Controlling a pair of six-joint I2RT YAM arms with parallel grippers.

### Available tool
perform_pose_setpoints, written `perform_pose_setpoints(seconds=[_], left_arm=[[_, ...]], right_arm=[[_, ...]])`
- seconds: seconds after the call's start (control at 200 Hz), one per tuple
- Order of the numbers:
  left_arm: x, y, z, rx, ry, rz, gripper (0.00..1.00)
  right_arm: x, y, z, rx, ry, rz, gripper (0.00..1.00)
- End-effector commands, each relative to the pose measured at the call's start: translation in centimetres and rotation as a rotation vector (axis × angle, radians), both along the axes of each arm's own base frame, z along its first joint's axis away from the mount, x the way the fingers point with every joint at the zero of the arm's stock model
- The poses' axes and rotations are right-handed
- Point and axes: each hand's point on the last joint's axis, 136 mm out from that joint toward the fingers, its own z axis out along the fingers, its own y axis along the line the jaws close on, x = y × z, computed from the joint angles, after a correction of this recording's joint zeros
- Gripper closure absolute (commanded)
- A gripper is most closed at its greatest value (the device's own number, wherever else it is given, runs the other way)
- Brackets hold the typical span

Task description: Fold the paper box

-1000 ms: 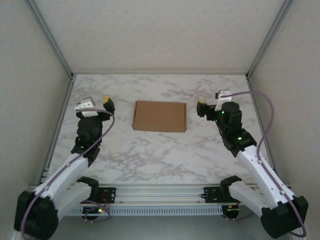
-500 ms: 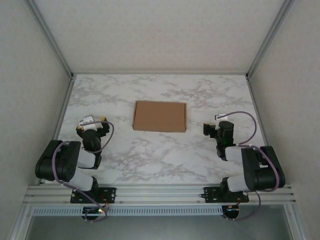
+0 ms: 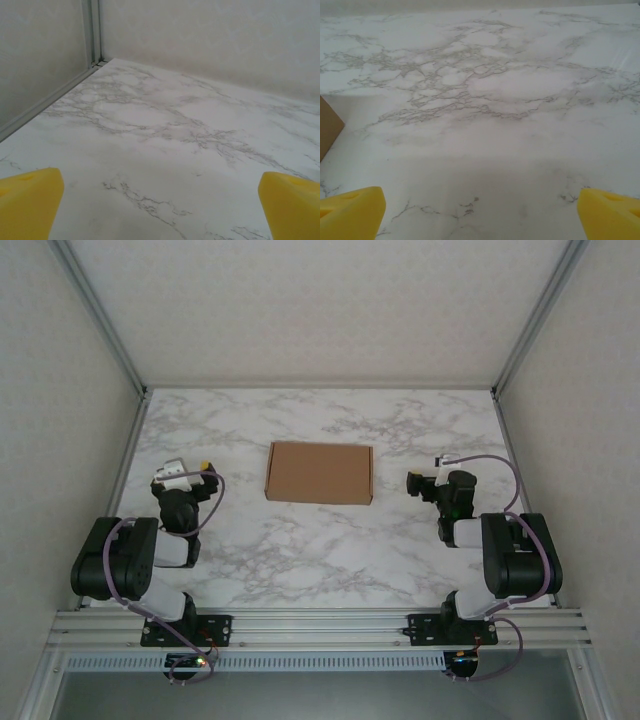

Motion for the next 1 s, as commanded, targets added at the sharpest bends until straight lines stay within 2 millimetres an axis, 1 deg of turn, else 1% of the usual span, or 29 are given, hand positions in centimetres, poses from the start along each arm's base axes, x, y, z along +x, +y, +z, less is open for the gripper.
perform_pose_setpoints(seconds=[0.0,0.996], left_arm=[[0.34,-0.08,0.5,-0.017,-0.021,-0.015,0.01],[0.26,-0.11,0.65,-0.013,-0.028,-0.016,0.0]], right_arm=[[0.3,0.14,0.4,0.01,-0.01,0.0,0.01],[0.32,0.07,0.42,0.007,-0.011,-0.005,0.01]])
